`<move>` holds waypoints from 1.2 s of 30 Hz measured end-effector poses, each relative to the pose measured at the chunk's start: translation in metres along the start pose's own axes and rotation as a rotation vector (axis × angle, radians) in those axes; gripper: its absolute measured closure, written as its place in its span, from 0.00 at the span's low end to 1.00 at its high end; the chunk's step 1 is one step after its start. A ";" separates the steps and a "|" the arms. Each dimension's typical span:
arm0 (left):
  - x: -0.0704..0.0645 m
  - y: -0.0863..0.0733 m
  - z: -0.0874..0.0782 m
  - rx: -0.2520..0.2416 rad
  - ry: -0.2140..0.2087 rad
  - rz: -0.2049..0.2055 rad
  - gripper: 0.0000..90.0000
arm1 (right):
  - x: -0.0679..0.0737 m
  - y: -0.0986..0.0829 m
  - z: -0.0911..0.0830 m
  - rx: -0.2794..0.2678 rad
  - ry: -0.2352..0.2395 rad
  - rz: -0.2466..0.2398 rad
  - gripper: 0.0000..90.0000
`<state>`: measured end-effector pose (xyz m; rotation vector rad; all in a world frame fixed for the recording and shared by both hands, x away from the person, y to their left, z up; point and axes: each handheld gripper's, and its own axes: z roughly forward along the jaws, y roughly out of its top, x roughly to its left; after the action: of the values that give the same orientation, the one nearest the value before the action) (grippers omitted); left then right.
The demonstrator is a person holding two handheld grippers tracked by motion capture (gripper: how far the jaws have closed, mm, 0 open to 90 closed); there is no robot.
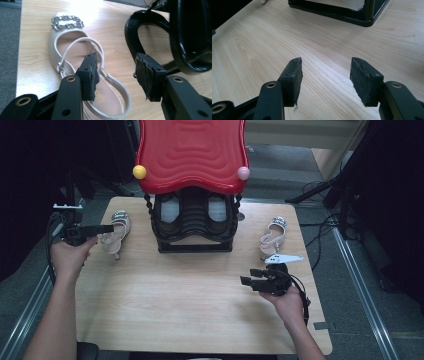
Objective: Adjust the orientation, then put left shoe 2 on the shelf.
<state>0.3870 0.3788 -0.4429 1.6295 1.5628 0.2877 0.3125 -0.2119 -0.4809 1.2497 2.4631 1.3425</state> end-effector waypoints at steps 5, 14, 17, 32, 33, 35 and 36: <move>0.012 0.001 0.011 -0.002 0.047 -0.013 0.58 | -0.001 -0.004 -0.002 0.001 -0.010 0.013 0.49; 0.032 -0.005 0.034 0.008 0.093 -0.057 0.54 | -0.003 -0.011 -0.009 -0.004 -0.028 0.029 0.49; 0.034 -0.007 0.041 0.001 0.113 -0.054 0.55 | -0.004 -0.013 -0.012 -0.005 -0.036 0.038 0.49; 0.041 -0.017 0.050 -0.012 0.159 -0.083 0.55 | -0.006 -0.020 -0.020 -0.015 -0.054 0.058 0.49; 0.040 -0.018 0.052 -0.015 0.153 -0.093 0.55 | -0.006 -0.020 -0.020 -0.015 -0.052 0.053 0.49; 0.040 -0.018 0.056 -0.012 0.166 -0.082 0.55 | -0.005 -0.020 -0.019 -0.011 -0.053 0.052 0.49; 0.039 -0.019 0.060 -0.021 0.179 -0.091 0.57 | -0.004 -0.020 -0.018 -0.010 -0.050 0.051 0.49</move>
<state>0.4211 0.3877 -0.5076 1.5465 1.7568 0.4091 0.2956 -0.2326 -0.4855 1.3355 2.4042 1.3162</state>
